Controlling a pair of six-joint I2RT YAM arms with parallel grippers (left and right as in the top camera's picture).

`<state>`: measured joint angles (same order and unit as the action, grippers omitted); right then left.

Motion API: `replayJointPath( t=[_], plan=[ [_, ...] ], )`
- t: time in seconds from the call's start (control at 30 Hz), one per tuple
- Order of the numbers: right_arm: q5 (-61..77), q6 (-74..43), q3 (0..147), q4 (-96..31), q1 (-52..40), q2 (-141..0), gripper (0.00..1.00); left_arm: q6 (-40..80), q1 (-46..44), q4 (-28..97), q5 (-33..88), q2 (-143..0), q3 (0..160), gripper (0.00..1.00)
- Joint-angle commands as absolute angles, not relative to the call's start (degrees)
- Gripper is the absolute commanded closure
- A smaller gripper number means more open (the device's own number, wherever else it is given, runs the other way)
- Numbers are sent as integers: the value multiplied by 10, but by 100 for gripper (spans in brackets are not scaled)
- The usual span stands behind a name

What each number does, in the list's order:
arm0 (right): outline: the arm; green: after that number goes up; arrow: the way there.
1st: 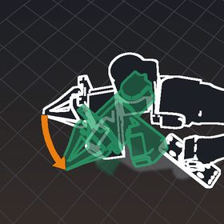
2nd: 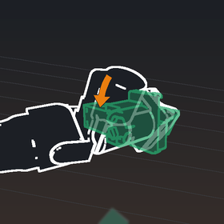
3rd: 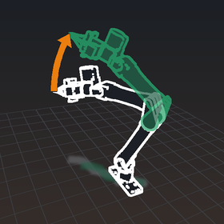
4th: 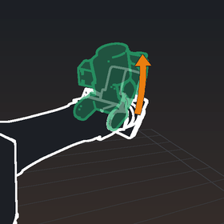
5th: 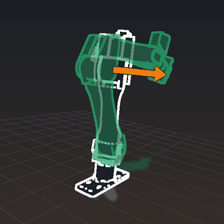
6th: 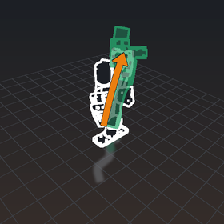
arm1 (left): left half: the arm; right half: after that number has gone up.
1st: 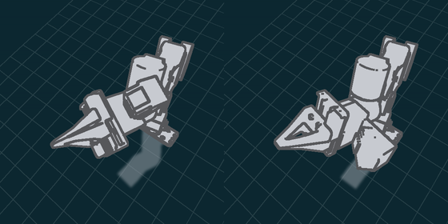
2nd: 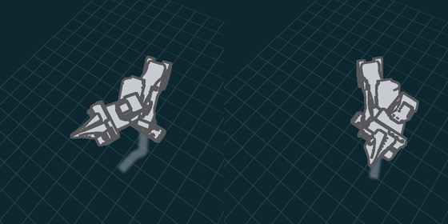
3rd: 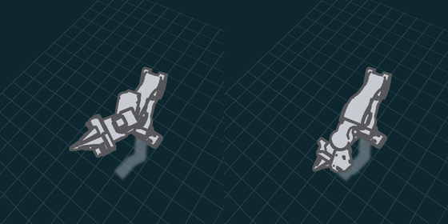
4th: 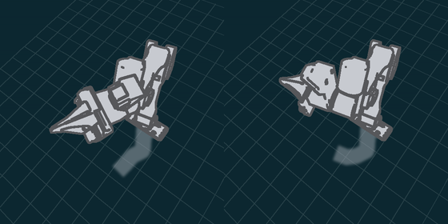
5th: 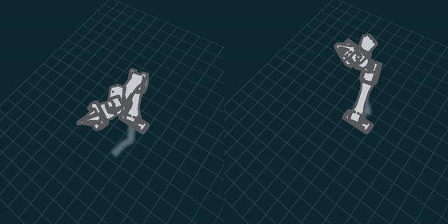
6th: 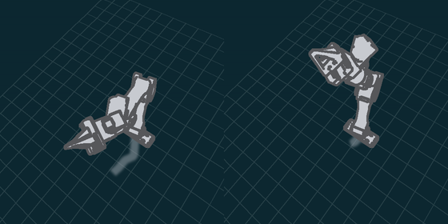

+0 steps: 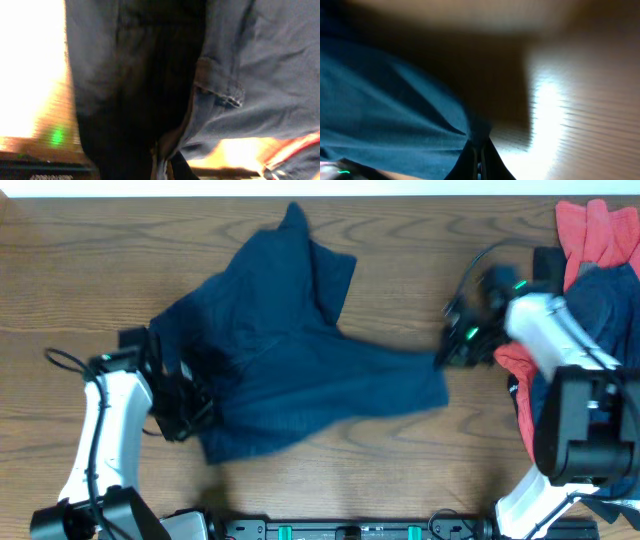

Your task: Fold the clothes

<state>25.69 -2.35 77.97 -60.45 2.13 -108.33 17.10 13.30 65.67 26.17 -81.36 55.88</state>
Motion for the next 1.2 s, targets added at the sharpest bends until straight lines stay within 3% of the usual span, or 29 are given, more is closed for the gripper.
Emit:
replayJointPath(
  t=[0.0,0.27,0.47,0.5,0.53,0.57,0.6,0.63,0.7,0.87,0.93,1.17],
  plan=[
    [222,-28,868,-648,61,-1067,99,146,142,710,211,-811,618,94],
    [93,-23,828,-740,46,-1067,98,147,142,806,191,-810,570,94],
    [80,-33,763,-703,45,-1067,83,145,141,821,208,-810,543,94],
    [84,-30,763,-702,45,-1067,80,145,141,822,208,-810,543,90],
    [93,-22,763,-701,44,-1067,77,147,141,822,208,-810,543,78],
    [111,-10,764,-698,44,-1067,73,149,141,821,207,-810,543,57],
    [130,3,764,-693,44,-1067,68,151,141,818,207,-810,544,44],
    [144,9,763,-686,44,-1067,55,157,141,812,203,-810,545,38],
    [166,14,763,-662,44,-1068,48,181,141,794,188,-810,552,32],
    [245,35,762,-604,33,-1071,47,220,141,739,154,-810,601,31],
    [245,35,759,-585,21,-1075,43,233,141,690,156,-810,604,17],
    [241,34,757,-539,-25,-1109,38,232,141,631,160,-851,601,14]
  ],
)
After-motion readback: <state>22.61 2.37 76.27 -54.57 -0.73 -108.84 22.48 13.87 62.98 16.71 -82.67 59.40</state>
